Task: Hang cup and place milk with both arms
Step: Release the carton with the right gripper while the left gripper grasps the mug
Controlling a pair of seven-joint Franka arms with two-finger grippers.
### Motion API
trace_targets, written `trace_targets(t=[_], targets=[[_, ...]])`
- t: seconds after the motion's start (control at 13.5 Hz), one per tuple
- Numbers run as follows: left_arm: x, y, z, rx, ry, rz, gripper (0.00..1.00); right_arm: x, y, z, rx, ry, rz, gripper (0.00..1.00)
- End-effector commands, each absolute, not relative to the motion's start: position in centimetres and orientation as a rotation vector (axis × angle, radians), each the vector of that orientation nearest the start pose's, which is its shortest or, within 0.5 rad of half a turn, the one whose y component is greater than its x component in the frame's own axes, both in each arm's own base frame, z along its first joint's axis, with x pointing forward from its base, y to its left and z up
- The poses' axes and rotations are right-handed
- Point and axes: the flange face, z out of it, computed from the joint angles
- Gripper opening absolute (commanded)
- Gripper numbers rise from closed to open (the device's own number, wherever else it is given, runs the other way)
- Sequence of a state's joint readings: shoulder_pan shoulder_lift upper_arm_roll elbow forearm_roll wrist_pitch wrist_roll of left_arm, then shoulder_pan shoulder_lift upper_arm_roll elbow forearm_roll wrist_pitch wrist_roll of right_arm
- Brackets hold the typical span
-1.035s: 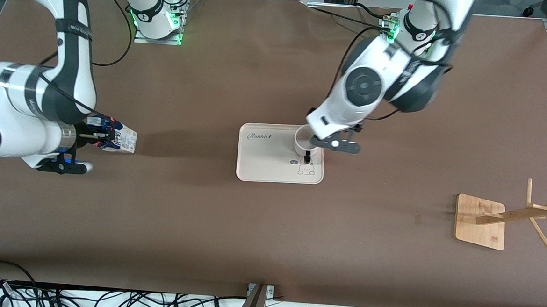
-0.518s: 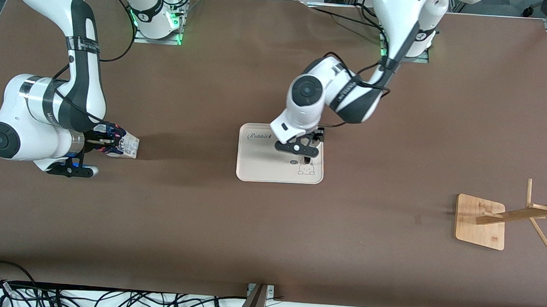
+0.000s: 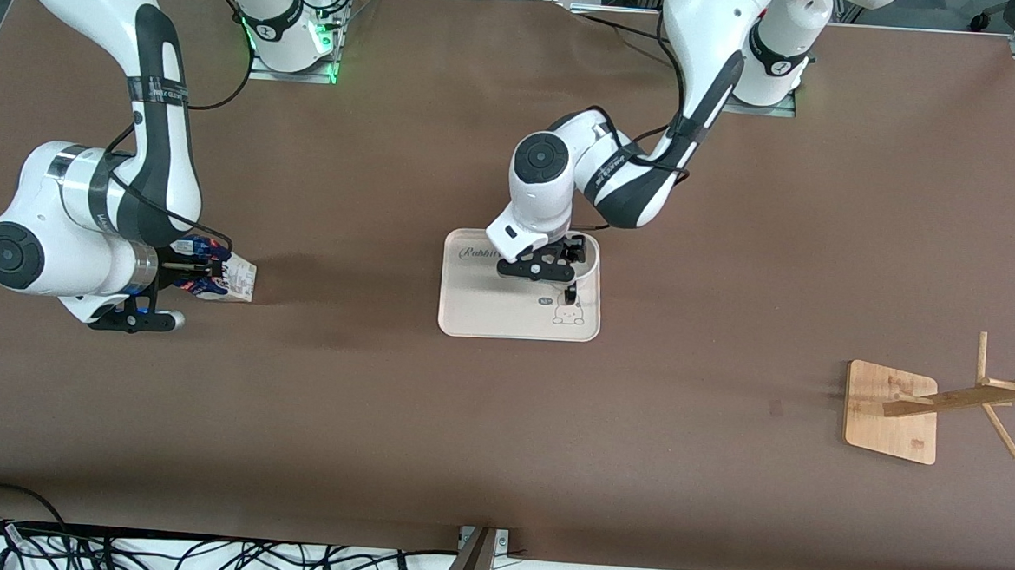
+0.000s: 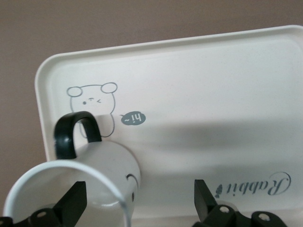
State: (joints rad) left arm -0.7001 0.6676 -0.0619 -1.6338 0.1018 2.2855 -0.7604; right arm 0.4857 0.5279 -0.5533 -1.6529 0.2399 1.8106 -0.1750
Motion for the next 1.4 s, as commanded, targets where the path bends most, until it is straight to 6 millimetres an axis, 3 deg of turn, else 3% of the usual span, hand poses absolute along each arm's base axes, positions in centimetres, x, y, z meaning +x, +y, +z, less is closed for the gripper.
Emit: trace_targets(t=[0.0, 0.07, 0.15, 0.3, 0.37, 0.44, 0.59, 0.74, 0.96, 1.11, 1.33], targets=[[50.2, -47.0, 22.3, -3.099, 0.111, -0.076, 0.86, 63.0, 1.1, 35.4, -3.068, -0.121, 0.452, 1.00], [50.0, -47.2, 22.3, -3.099, 0.113, -0.076, 0.58, 62.5, 0.2, 37.1, -3.054, -0.100, 0.464, 1.00], [50.1, -47.2, 22.3, -3.098, 0.111, -0.074, 0.47, 62.0, -0.6, 39.2, -3.042, -0.086, 0.462, 1.00], [50.7, -46.8, 23.4, -3.099, 0.082, -0.080, 0.34, 61.2, -2.4, 42.4, -3.024, -0.054, 0.433, 1.00], [50.5, -46.9, 23.6, -3.092, 0.086, -0.068, 0.13, 60.8, -2.8, 43.7, -3.015, -0.050, 0.415, 1.00], [50.1, -47.0, 23.6, -3.082, 0.100, -0.054, 0.00, 60.5, -3.2, 44.6, -3.012, -0.046, 0.404, 1.00], [50.1, -47.3, 24.0, -3.086, 0.090, -0.061, 0.00, 60.4, -3.0, 46.3, -3.003, -0.053, 0.409, 1.00], [50.1, -47.1, 26.1, -3.079, 0.074, -0.057, 0.00, 60.5, -2.3, 49.0, -3.001, -0.075, 0.411, 1.00], [52.6, -45.3, 31.5, -3.069, 0.014, -0.093, 0.00, 60.4, -1.8, 51.0, -3.002, -0.080, 0.413, 1.00], [56.1, -42.1, 35.9, -3.053, -0.066, -0.098, 0.00, 60.5, -1.6, 51.6, -3.006, -0.088, 0.393, 1.00], [60.8, -37.0, 40.7, -3.052, 0.073, -0.106, 0.00, 61.0, -1.3, 54.0, -3.066, -0.125, 0.331, 1.00]])
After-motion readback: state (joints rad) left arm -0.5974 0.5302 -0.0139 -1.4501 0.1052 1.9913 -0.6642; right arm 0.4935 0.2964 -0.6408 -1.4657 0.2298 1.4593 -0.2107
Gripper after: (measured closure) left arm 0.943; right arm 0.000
